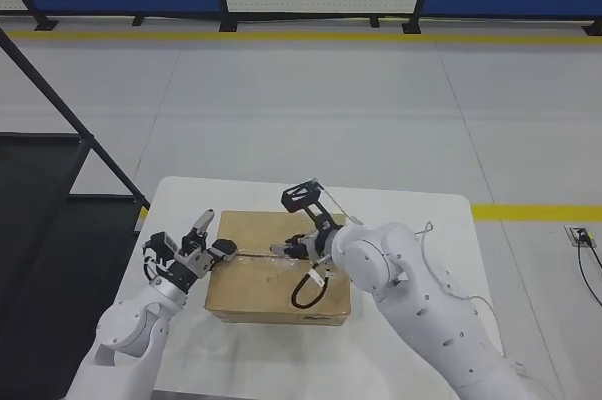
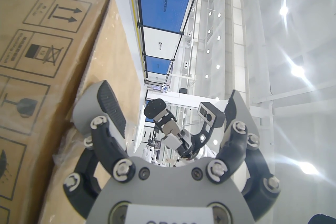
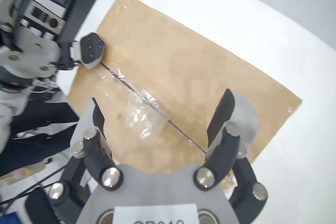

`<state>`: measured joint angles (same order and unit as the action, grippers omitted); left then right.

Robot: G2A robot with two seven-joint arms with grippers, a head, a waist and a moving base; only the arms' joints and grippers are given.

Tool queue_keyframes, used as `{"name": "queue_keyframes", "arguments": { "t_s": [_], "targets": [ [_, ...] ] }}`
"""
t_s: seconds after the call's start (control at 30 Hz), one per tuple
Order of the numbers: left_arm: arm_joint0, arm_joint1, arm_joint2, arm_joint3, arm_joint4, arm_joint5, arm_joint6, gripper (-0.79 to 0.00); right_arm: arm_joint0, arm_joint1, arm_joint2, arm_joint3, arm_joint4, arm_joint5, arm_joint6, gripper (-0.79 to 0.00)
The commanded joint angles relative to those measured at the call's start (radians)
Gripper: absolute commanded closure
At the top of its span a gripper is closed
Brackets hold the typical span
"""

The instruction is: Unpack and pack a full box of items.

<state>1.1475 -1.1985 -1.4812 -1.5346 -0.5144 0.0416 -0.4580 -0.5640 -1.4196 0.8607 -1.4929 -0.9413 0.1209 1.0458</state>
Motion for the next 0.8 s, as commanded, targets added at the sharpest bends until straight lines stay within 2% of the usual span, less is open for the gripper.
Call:
{"name": "queue_keyframes", "arguments": {
  "t_s": [0.0, 0.13, 0.43, 0.77],
  "targets": [
    [0.004, 0.0, -0.002, -0.002, 0.0, 0.0, -0.002, -0.785, -0.007, 0.0, -0.021, -0.015, -0.074, 0.015, 0.014, -0.785],
    [0.013, 0.002, -0.008, -0.009, 0.003, 0.0, -0.008, -0.785, -0.009, -0.006, -0.062, -0.028, -0.162, 0.051, 0.068, -0.785],
    [0.018, 0.003, -0.009, -0.013, 0.003, 0.003, -0.007, -0.785, -0.02, -0.017, -0.102, -0.067, -0.239, 0.015, 0.117, -0.785],
    [0.017, 0.004, -0.008, -0.016, 0.007, 0.005, -0.012, -0.785, 0.005, -0.051, -0.142, -0.025, -0.305, 0.101, 0.161, -0.785]
  ]
}}
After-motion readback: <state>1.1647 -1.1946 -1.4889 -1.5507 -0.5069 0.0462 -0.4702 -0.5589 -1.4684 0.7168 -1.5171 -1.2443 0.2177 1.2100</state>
